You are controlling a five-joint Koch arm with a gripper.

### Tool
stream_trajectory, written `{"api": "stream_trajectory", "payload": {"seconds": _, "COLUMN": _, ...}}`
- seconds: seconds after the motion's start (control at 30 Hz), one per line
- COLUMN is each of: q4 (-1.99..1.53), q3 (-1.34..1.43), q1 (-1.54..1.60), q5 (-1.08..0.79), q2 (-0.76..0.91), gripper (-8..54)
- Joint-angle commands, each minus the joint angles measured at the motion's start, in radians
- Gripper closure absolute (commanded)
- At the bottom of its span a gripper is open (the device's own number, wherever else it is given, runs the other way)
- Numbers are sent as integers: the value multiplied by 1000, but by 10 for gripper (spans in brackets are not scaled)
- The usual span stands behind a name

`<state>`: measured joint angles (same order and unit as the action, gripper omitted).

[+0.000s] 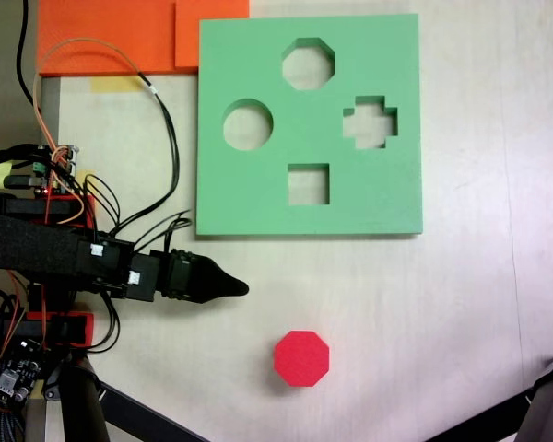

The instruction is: Put the octagonal pillar block into the corresponding hole

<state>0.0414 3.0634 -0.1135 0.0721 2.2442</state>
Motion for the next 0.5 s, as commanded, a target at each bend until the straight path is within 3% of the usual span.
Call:
{"api": "stream_trajectory", "payload": {"seconds": 0.0, "q4": -40, "q3": 72, "q1": 0, "q5": 12, "q2": 78, "gripper": 109}}
{"api": "stream_trajectory", "payload": {"seconds": 0.33, "q4": -38, "q3": 72, "q1": -11, "q5": 26, "q2": 78, "gripper": 102}}
{"api": "stream_trajectory", "payload": {"seconds": 0.37, "q4": -21, "q3": 74, "q1": -29, "q5": 87, "q2": 78, "gripper": 102}}
{"api": "stream_trajectory", "payload": {"seconds": 0.47, "q4": 112, "q3": -17, "q1": -69, "q5": 609, "q2": 78, "gripper": 136}}
